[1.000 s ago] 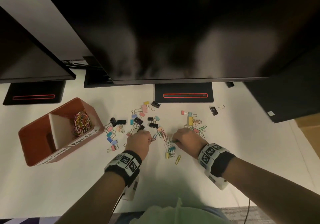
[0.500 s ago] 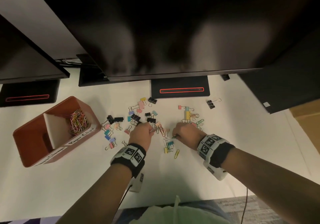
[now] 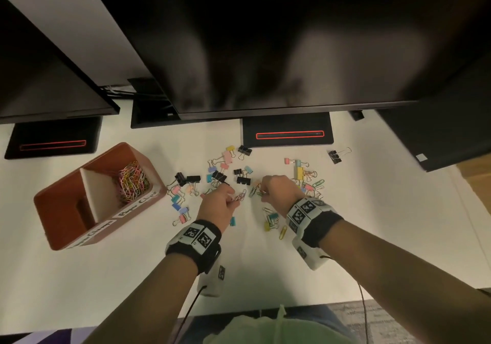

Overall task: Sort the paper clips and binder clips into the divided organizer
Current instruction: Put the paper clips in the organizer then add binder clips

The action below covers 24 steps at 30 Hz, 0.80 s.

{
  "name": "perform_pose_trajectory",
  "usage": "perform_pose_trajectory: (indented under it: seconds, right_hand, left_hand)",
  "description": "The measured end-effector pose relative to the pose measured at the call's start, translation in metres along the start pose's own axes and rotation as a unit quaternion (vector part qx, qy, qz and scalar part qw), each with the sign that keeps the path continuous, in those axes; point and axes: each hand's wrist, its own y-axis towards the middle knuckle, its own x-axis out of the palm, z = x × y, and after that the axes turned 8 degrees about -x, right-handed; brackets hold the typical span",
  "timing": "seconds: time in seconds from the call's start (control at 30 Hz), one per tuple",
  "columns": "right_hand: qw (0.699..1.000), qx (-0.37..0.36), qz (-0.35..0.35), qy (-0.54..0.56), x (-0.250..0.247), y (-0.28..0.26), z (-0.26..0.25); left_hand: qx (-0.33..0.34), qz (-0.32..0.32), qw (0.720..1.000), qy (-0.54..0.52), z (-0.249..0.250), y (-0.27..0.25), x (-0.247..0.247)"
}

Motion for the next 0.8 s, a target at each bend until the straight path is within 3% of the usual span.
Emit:
perform_pose_trajectory:
  seconds: [0.2,0.43,0.57,0.8]
  right_hand:
    - [1.000,0.002,0.024,-0.020,-0.002,-0.005,0.016]
    - [0.996,-0.044,0.046,-0.062,0.001,-0.010,0.020]
    - [0.998,-0.023,0.046,-0.039,-0.002,-0.010,0.020]
    - [1.000,0.020,0.022,0.001,-0.007,-0.010,0.034]
  left_hand:
    - [-0.001,-0.016,0.999,-0.028,0.017,0.005,0.011]
    - [0.060,-0.022,0.997,0.047,0.034,0.013,0.027]
    - [0.083,0.002,0.991,0.106,0.038,0.019,0.029]
    - [0.084,0.021,0.989,0.118,0.032,0.025,0.023]
